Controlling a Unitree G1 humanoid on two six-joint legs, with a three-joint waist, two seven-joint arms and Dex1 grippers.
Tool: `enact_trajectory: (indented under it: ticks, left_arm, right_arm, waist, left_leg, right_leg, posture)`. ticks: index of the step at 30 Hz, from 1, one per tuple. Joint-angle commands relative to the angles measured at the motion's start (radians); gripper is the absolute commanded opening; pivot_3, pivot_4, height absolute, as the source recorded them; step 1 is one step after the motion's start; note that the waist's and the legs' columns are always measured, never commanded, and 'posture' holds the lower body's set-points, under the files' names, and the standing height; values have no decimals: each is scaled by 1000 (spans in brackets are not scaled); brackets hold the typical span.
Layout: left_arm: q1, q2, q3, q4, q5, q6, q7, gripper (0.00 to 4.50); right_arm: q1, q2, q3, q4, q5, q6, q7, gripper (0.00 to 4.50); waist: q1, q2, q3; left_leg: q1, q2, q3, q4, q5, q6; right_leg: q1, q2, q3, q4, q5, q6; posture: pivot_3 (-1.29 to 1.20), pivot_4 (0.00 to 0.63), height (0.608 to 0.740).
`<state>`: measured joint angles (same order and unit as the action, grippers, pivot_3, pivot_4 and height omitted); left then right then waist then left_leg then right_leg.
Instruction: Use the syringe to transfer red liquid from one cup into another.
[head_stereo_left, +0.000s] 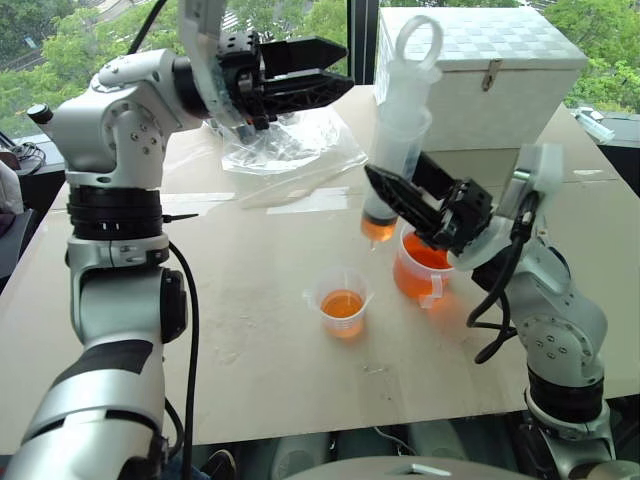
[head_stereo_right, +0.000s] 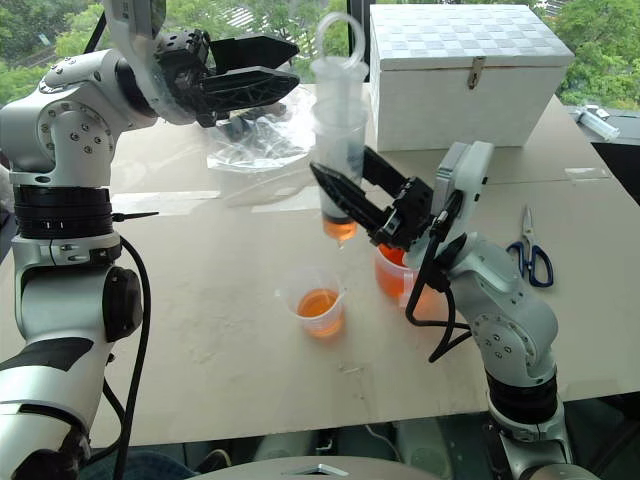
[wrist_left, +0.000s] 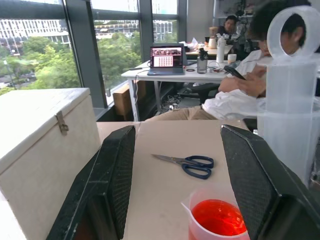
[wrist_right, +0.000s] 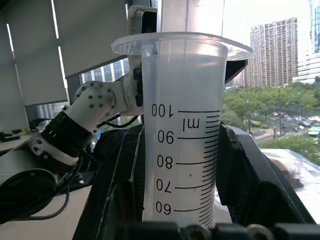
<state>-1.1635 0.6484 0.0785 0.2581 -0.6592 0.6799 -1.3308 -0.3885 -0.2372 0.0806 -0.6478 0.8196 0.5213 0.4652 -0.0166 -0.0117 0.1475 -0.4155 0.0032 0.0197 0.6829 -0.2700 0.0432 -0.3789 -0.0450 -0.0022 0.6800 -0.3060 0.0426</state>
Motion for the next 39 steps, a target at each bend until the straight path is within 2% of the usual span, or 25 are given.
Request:
enact_trajectory:
  ticks: [1,11,18,39]
  left_arm:
    - [-27,37,60,-33,-80,44,-60,2732]
    - [-20,64,94,-71,-167,139,-76,2732]
    - [32,68,92,-182,-201,215,-4,2732]
    - [164,93,30,-343,-224,281,58,2732]
  right_arm:
    - [9,7,33,-18,52,6,47,1478]
    - [29,37,108,115,17,-28,184,1478]
    - [36,38,150,220,-124,-133,268,1478]
    - [20,77,136,276,-195,-198,300,1478]
  waist:
    - [-2,0,0]
    - [-1,0,0]
    - [-3,0,0]
    - [-2,0,0]
  left_leg:
    - [0,0,0,0,0,0]
    - [0,0,-1,0,0,0]
    - [0,0,-1,0,0,0]
    - [0,0,-1,0,0,0]
  right_leg:
    - [0,0,0,0,0,0]
    - [0,1,0,0,0,0]
    - [0,0,0,0,0,0]
    - [0,-2,0,0,0,0]
  posture:
    - [0,150,740]
    - [0,150,740]
    - [0,150,740]
    - [0,150,740]
